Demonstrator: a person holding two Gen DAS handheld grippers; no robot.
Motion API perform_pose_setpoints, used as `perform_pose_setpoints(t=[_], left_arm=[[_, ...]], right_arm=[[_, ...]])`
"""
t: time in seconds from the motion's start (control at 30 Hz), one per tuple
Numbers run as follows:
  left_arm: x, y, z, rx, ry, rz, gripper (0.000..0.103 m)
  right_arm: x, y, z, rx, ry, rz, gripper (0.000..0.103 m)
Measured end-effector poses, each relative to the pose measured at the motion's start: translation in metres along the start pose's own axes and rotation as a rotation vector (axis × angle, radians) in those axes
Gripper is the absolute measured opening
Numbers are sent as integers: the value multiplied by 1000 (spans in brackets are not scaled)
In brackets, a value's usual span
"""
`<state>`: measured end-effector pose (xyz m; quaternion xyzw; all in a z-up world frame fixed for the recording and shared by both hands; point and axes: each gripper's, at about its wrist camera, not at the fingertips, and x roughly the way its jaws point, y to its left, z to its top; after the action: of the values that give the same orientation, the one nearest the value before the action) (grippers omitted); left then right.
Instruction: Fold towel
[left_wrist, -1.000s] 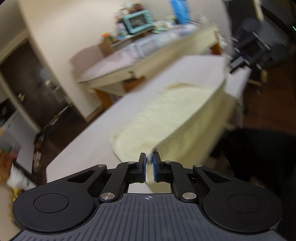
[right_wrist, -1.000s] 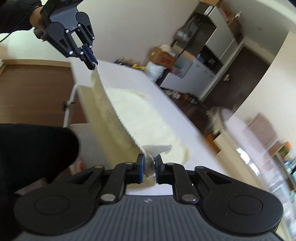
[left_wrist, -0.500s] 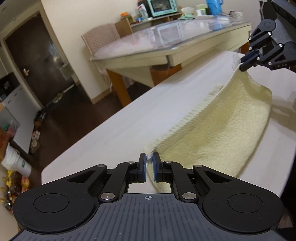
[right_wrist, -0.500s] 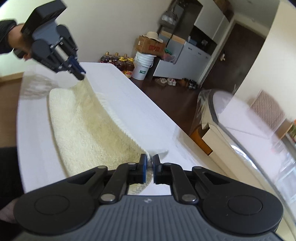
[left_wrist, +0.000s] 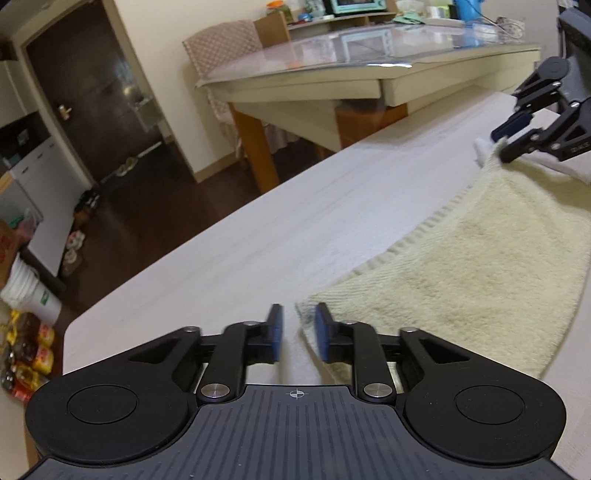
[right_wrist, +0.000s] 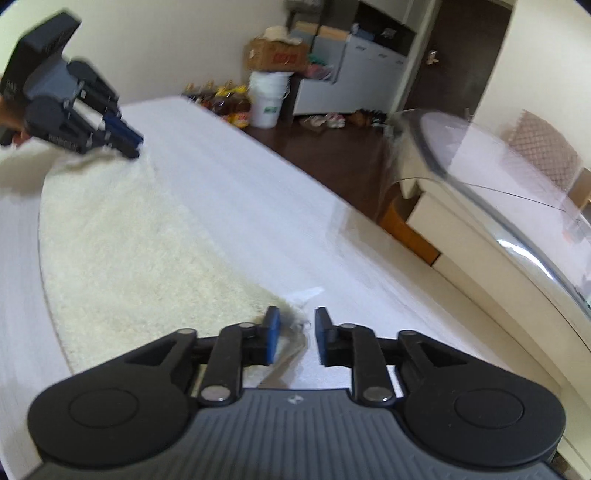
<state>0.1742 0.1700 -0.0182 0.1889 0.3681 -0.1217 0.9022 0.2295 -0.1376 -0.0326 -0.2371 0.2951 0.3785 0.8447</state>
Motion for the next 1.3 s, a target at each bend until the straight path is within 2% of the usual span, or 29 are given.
perform_pose_setpoints(t=[0.03, 0.17, 0.23, 0.4, 0.47, 0.53, 0.67, 0.83, 0.9, 1.03, 1.17, 1.3], left_arm=[[1, 3, 0, -17, -2, 1, 40], [3, 13, -1, -67, -2, 3, 41], [5, 16, -2, -89, 6, 7, 47], [-1, 31, -5, -187, -14, -30, 47], [-8, 37, -8, -213, -31, -24, 49], [-16, 44, -12, -231, -46, -2, 55], [-28, 53, -25, -256, -49, 38, 55], [-47, 60, -42, -283, -61, 71, 60], [-56, 62, -48, -290, -70, 84, 61], [-73, 63, -61, -292, -82, 108, 70], [-87, 67, -73, -301, -97, 126, 71], [-96, 71, -81, -318, -112, 131, 74]], right_arm=[[-3, -3, -1, 17, -8, -3, 36], [-10, -9, -6, 60, -21, -12, 39], [-12, -10, -6, 67, -25, -11, 45], [-45, 3, 0, 121, -115, 15, 48], [-60, 17, 5, 125, -149, 35, 50], [-73, 40, 9, 113, -170, 67, 50], [-79, 101, 21, 37, -173, 133, 50], [-68, 173, 43, -134, -155, 161, 40], [-51, 202, 57, -203, -130, 178, 39], [-22, 230, 76, -286, -95, 165, 36], [5, 247, 89, -346, -68, 130, 29], [27, 262, 92, -444, -30, 87, 18]])
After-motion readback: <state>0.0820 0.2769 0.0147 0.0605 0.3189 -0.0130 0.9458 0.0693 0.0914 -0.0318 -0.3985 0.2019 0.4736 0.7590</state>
